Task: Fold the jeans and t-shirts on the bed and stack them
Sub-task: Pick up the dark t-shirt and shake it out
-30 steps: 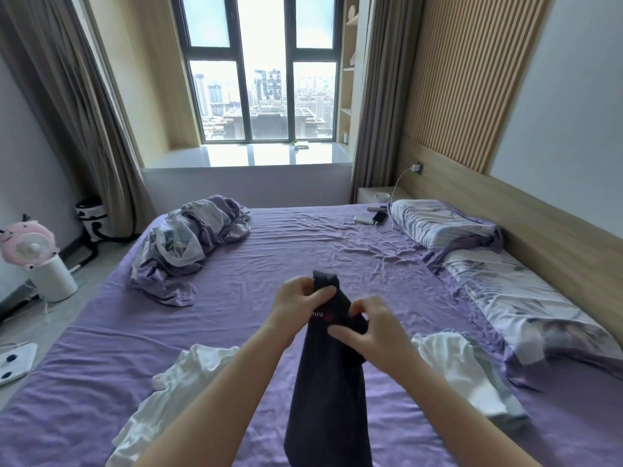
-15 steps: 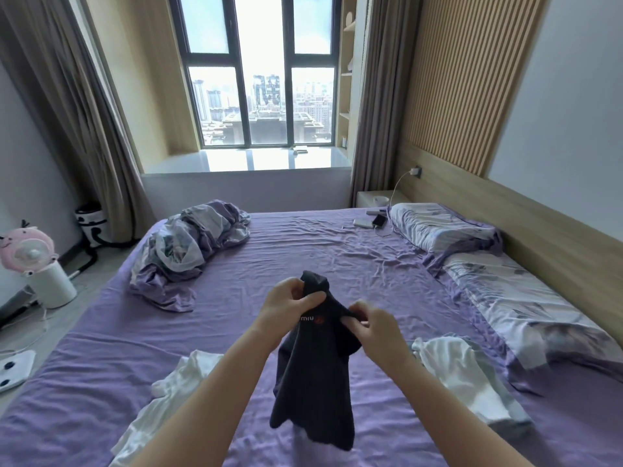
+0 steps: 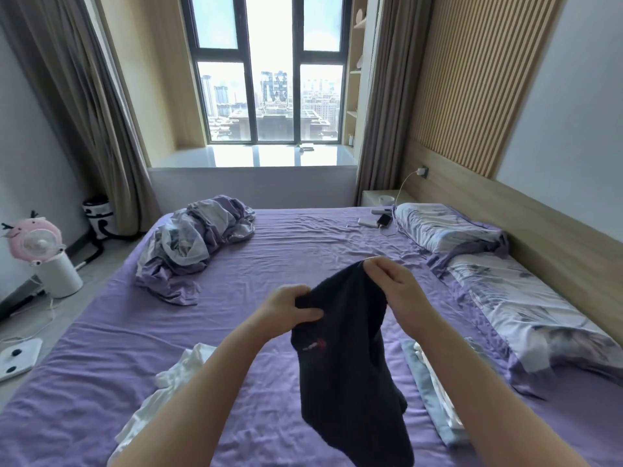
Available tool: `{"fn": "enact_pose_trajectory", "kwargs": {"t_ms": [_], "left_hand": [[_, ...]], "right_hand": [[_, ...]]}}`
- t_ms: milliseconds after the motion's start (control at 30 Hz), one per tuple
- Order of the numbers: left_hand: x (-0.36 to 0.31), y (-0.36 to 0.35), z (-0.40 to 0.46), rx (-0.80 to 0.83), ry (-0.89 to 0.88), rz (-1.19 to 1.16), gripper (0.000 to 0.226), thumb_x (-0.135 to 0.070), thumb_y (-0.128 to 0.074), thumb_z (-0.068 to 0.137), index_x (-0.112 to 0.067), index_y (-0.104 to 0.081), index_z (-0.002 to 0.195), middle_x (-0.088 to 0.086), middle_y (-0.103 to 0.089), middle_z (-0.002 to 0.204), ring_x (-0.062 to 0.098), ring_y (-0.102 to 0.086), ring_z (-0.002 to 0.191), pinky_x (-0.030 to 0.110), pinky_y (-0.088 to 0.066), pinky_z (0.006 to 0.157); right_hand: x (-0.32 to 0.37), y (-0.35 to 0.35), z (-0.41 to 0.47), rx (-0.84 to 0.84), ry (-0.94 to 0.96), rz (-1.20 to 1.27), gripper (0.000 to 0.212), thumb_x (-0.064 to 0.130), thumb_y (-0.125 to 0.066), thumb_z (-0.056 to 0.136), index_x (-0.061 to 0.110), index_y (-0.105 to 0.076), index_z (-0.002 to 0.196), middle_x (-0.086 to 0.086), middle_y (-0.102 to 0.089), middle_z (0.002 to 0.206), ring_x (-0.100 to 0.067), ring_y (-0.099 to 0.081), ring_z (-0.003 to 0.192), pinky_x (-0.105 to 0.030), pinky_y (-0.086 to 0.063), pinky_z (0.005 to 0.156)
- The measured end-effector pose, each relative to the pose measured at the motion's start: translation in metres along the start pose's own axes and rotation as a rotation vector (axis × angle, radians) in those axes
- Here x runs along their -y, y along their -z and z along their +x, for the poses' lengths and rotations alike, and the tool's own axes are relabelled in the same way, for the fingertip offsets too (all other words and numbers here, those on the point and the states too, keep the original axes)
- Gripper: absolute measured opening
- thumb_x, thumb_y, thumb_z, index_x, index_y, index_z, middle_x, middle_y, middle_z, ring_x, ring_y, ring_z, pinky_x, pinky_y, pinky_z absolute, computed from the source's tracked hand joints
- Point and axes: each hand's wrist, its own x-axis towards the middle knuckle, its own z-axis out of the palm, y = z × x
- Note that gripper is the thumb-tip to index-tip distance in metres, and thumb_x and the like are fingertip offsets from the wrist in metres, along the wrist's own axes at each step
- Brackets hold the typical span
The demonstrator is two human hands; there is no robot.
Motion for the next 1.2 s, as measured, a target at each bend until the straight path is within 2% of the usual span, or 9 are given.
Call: {"fn": "enact_pose_trajectory", "kwargs": {"t_ms": [67,167,300,433,567,633,800,1000,1200], "left_hand": [[0.005,-0.002,0.0,-0.032,0.023,-0.051,0.026,-0.017,-0.074,0.078,-0.016,-0.052,0.065,-0.011,-0.045,0.059,0.008,-0.043,0.06,0.021,-0.035,0.057],[0.007,-0.001,-0.003,-0.089,0.037,-0.438,0.015,-0.014,-0.067,0.085,-0.013,-0.06,0.073,-0.009,-0.054,0.065,0.006,-0.049,0.064,0.017,-0.037,0.062],[-0.016,-0.013,-0.003,-0.102,0.021,-0.555,0.013,-0.022,-0.066,0.087,-0.017,-0.066,0.074,-0.007,-0.059,0.063,0.005,-0.052,0.058,0.015,-0.04,0.052],[-0.049,-0.027,0.003,-0.009,-0.057,-0.359,0.013,-0.025,-0.07,0.084,-0.021,-0.069,0.072,-0.01,-0.063,0.062,0.0,-0.054,0.056,0.012,-0.041,0.051],[-0.054,-0.023,0.007,-0.028,-0.088,-0.067,0.016,-0.022,-0.075,0.078,-0.016,-0.061,0.081,-0.006,-0.058,0.067,0.003,-0.05,0.059,0.011,-0.037,0.053],[-0.05,-0.013,-0.001,0.158,-0.023,-0.184,0.027,-0.014,-0.077,0.077,-0.012,-0.058,0.095,-0.004,-0.062,0.075,0.003,-0.057,0.063,0.012,-0.044,0.057],[-0.035,0.0,-0.012,0.195,0.048,-0.071,0.031,-0.019,-0.073,0.079,-0.006,-0.063,0.105,0.009,-0.069,0.099,0.017,-0.065,0.088,0.039,-0.052,0.09],[-0.024,0.004,-0.02,0.429,0.18,-0.646,0.025,-0.027,-0.049,0.092,-0.014,-0.068,0.101,0.005,-0.067,0.09,0.02,-0.062,0.078,0.031,-0.052,0.075],[-0.021,-0.012,-0.02,0.229,-0.024,-0.269,0.008,-0.009,-0.067,0.084,-0.017,-0.065,0.085,-0.005,-0.059,0.075,0.01,-0.056,0.072,0.023,-0.048,0.069]], "right_hand": [[-0.002,0.008,0.0,-0.07,-0.04,0.035,0.022,0.027,-0.055,0.093,0.025,-0.069,0.076,0.013,-0.062,0.069,0.0,-0.057,0.067,-0.011,-0.045,0.061],[-0.01,0.016,-0.005,-0.166,-0.104,0.073,0.021,0.022,-0.056,0.093,0.018,-0.069,0.077,0.003,-0.065,0.073,-0.01,-0.06,0.074,-0.022,-0.048,0.067],[-0.019,0.016,-0.012,-0.211,-0.002,-0.379,0.004,0.021,-0.061,0.089,0.02,-0.065,0.091,0.006,-0.066,0.085,-0.014,-0.063,0.085,-0.012,-0.041,0.069],[-0.01,-0.001,-0.018,0.127,0.015,-0.424,0.056,0.038,-0.073,0.077,0.034,-0.046,0.127,0.027,-0.058,0.109,0.008,-0.057,0.098,-0.005,-0.039,0.079],[-0.006,0.0,-0.017,0.132,0.112,-0.554,0.012,0.026,-0.066,0.085,0.037,-0.062,0.085,0.019,-0.06,0.071,0.007,-0.053,0.069,-0.012,-0.036,0.063],[-0.005,0.005,-0.017,0.139,0.101,-0.445,0.028,0.018,-0.063,0.088,0.042,-0.062,0.073,0.023,-0.063,0.066,0.01,-0.054,0.064,-0.009,-0.038,0.063],[0.004,0.0,-0.013,0.097,0.089,-0.349,0.028,0.016,-0.059,0.09,0.043,-0.065,0.085,0.022,-0.068,0.084,0.007,-0.061,0.082,-0.006,-0.042,0.071],[0.008,-0.014,-0.004,0.067,0.111,-0.278,0.034,0.01,-0.054,0.092,0.043,-0.062,0.086,0.021,-0.066,0.087,0.011,-0.058,0.082,-0.003,-0.04,0.071],[0.006,-0.009,-0.006,0.039,0.123,-0.317,0.041,0.007,-0.054,0.09,0.046,-0.062,0.081,0.025,-0.066,0.085,0.013,-0.058,0.081,-0.001,-0.039,0.07]]}}
